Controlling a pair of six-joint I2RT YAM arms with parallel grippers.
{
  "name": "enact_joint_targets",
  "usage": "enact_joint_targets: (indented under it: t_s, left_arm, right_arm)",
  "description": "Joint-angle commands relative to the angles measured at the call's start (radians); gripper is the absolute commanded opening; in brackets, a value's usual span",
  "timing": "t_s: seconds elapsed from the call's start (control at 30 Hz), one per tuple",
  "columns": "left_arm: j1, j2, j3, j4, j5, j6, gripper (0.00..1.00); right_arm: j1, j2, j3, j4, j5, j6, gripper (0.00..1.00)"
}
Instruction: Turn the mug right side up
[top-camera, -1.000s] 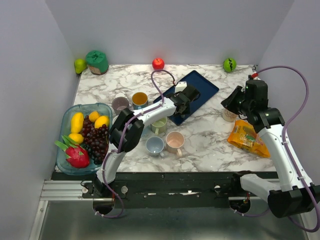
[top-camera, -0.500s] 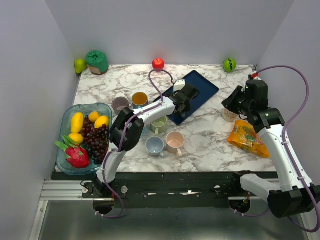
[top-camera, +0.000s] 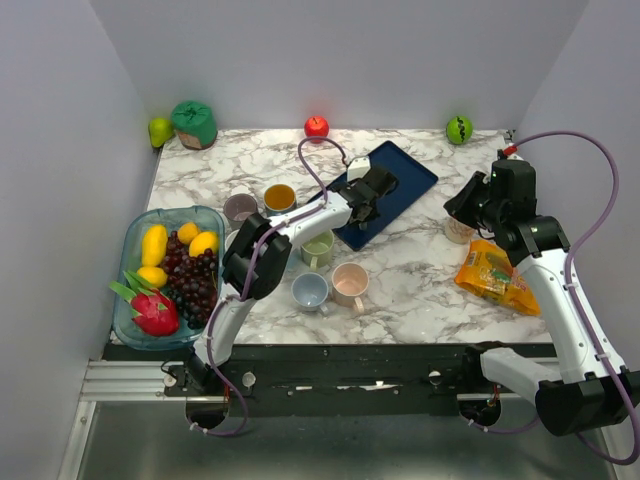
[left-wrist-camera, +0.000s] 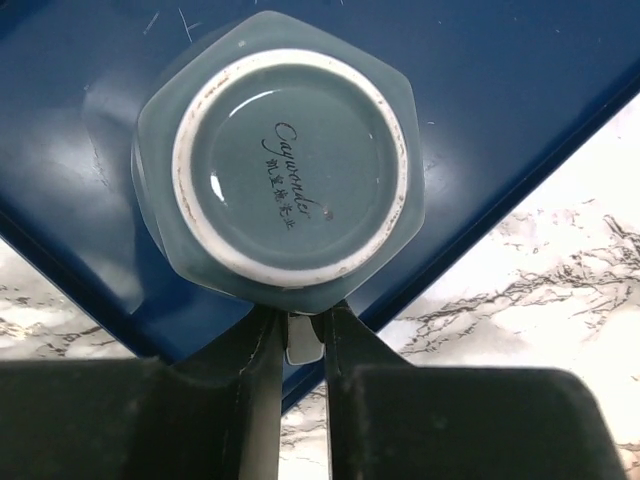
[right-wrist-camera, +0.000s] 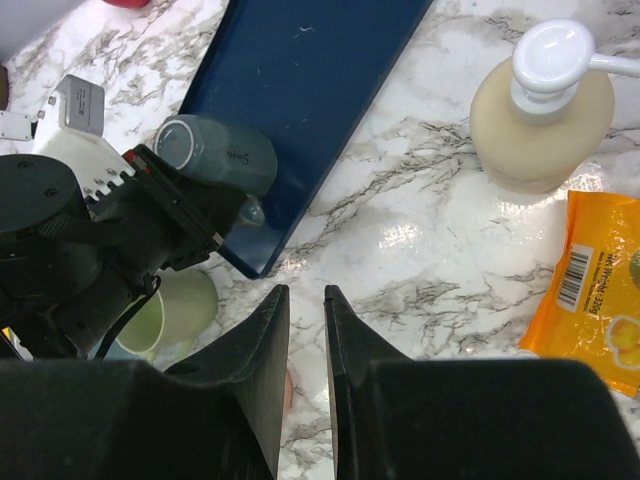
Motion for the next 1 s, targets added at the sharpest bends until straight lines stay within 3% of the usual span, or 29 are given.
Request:
enact_joint_targets:
  t_s: [0.0,0.33,0.43,0.67,0.77,0.97]
  left_arm:
    - [0.019,0.008,0.008,0.011,-0.02,0.006,0.0]
    - [0.024,-0.093,-0.05,0.145,0.06,0.123,0.0]
    - [0.024,-0.147,-0.041,0.162,0.081,0.152,0.0]
    - [0.024,-0.279,0.0,0.236,0.208,0.187,0.0]
    - [0.024,-0.321,0.035,0.262,0.274,0.198,0.0]
    - [0.024,-0.4,0.086,0.352,0.411,0.2,0.0]
  right_arm:
    - [-0.005,-0.014,-0.012,0.013,0.031,-0.018,0.28]
    - [-0.007,-0.017,0.001,0.014,0.0,-0.015,0.28]
    - [-0.005,-0.02,0.014,0.017,-0.031,-0.021,0.33]
    - [-0.007,-0.04,0.047,0.051,-0.169,-0.04,0.67]
    - [-0.007,-0.059,0.054,0.095,-0.262,-0.038,0.74]
    - [-0.007,-0.101,0.065,0.22,-0.451,0.032,0.78]
